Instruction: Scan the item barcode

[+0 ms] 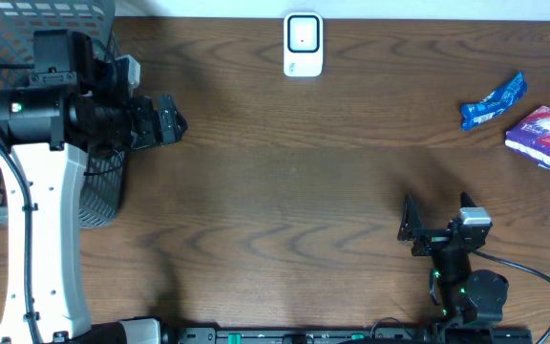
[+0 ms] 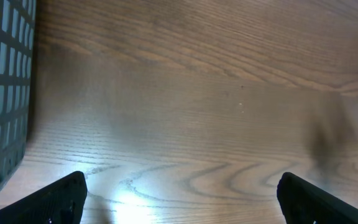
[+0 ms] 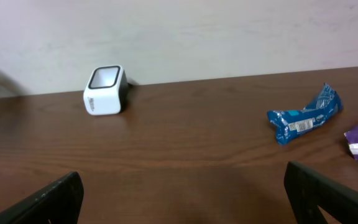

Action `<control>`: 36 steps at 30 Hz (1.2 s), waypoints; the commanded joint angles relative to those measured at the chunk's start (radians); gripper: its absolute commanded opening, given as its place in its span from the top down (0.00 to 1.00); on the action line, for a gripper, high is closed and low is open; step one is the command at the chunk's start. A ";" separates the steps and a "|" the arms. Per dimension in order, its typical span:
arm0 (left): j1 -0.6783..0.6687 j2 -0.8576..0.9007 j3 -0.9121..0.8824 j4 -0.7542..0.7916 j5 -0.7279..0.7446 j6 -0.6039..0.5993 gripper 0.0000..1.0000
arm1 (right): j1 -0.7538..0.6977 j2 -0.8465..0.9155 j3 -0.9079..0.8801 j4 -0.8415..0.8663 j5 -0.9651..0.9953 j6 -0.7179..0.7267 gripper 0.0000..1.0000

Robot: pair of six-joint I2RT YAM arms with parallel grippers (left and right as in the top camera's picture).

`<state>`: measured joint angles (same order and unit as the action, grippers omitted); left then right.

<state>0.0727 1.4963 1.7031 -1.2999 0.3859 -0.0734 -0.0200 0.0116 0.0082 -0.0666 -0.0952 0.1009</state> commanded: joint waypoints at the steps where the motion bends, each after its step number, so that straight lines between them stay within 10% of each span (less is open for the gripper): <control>1: -0.002 0.004 0.003 -0.001 -0.006 0.013 0.02 | 0.013 -0.006 -0.003 -0.004 0.014 -0.013 0.01; 36: -0.002 0.004 0.003 -0.002 -0.006 0.013 0.02 | 0.021 -0.006 -0.003 -0.006 0.034 -0.147 0.01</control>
<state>0.0727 1.4963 1.7031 -1.2999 0.3862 -0.0734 -0.0154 0.0120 0.0082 -0.0708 -0.0555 -0.0414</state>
